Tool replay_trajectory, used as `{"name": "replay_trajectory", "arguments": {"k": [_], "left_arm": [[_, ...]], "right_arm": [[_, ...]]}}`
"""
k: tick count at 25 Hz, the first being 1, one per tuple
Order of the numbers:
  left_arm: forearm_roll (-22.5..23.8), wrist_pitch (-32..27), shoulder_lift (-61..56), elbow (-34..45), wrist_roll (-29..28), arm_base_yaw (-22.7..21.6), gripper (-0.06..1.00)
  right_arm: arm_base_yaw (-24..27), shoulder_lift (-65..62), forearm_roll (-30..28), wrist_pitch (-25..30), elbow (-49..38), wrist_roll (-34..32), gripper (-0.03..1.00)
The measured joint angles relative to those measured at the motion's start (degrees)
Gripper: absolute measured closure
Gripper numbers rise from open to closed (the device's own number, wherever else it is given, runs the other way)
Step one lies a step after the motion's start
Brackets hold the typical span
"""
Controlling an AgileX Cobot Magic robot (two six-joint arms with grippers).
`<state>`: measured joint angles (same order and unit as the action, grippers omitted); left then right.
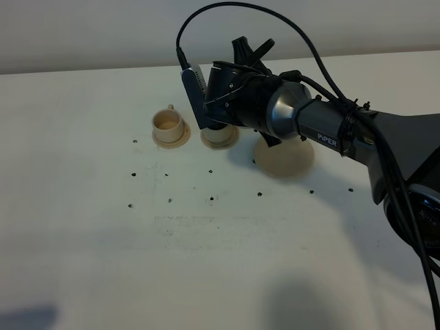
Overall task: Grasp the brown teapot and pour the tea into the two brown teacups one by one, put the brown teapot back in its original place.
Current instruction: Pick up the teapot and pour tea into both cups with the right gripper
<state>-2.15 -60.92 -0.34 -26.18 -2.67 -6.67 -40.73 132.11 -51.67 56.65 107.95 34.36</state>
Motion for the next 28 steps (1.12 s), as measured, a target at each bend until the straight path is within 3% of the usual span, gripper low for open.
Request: {"name": "replay_trajectory", "arguments": {"k": [6,22,28], "left_arm": [[0.0,0.0,0.0,0.0,0.0,0.0,0.63],[0.0,0.0,0.0,0.0,0.0,0.0,0.63],[0.0,0.0,0.0,0.0,0.0,0.0,0.63]], "right_arm": [[0.6,-0.6,3.3,0.1,0.9,-5.2,0.87],[7.5,-2.2,29.4,6.7,9.4,-9.6,0.87],[9.7,-2.2,31.9,6.5,9.4,-12.8,0.87]]}}
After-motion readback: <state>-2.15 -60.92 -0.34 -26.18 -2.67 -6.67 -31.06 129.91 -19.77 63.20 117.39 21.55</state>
